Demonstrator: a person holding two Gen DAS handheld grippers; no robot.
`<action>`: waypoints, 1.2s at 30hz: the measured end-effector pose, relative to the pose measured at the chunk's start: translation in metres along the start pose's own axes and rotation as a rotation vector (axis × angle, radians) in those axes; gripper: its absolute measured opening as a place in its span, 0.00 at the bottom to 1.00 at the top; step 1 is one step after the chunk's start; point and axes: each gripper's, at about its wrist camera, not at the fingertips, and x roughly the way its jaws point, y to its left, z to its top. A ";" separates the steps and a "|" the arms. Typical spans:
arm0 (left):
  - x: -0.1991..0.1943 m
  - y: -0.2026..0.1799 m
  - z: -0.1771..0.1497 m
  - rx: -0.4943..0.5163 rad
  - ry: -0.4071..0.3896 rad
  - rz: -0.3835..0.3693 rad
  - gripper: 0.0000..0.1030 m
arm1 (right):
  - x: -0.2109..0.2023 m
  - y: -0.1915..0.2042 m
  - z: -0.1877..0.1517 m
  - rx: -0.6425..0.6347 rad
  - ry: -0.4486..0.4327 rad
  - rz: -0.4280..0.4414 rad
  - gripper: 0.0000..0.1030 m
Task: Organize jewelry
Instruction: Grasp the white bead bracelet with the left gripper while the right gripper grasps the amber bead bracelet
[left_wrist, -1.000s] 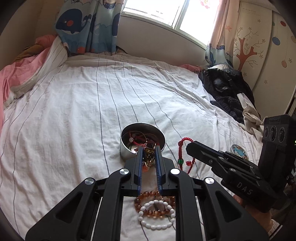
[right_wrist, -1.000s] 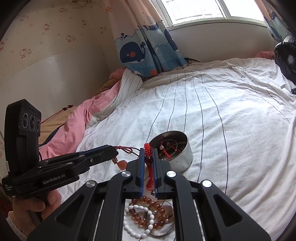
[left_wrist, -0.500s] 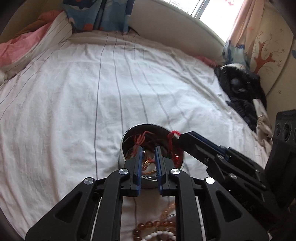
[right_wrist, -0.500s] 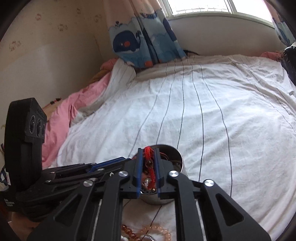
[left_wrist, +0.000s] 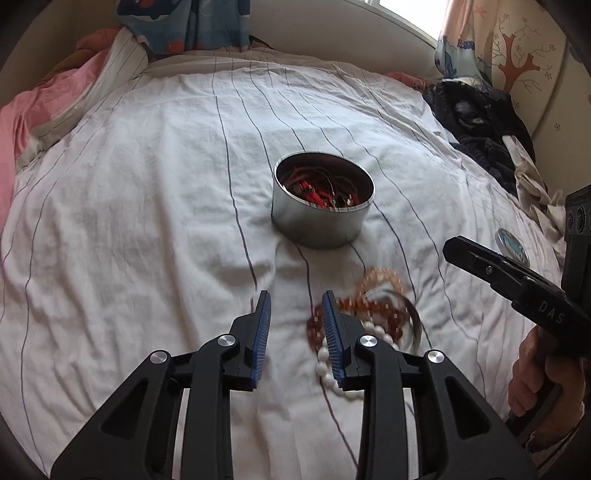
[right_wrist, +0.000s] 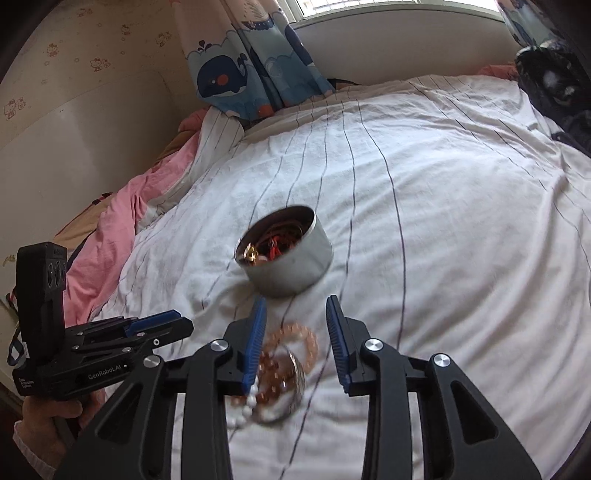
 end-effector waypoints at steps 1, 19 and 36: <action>0.000 -0.003 -0.009 0.019 0.009 0.001 0.27 | -0.004 -0.003 -0.011 0.011 0.016 -0.011 0.33; 0.016 -0.020 -0.036 0.099 0.037 -0.010 0.07 | 0.017 0.005 -0.039 0.004 0.070 -0.039 0.32; 0.017 0.024 -0.027 -0.023 0.043 0.073 0.08 | 0.021 0.025 -0.041 -0.117 0.074 -0.073 0.09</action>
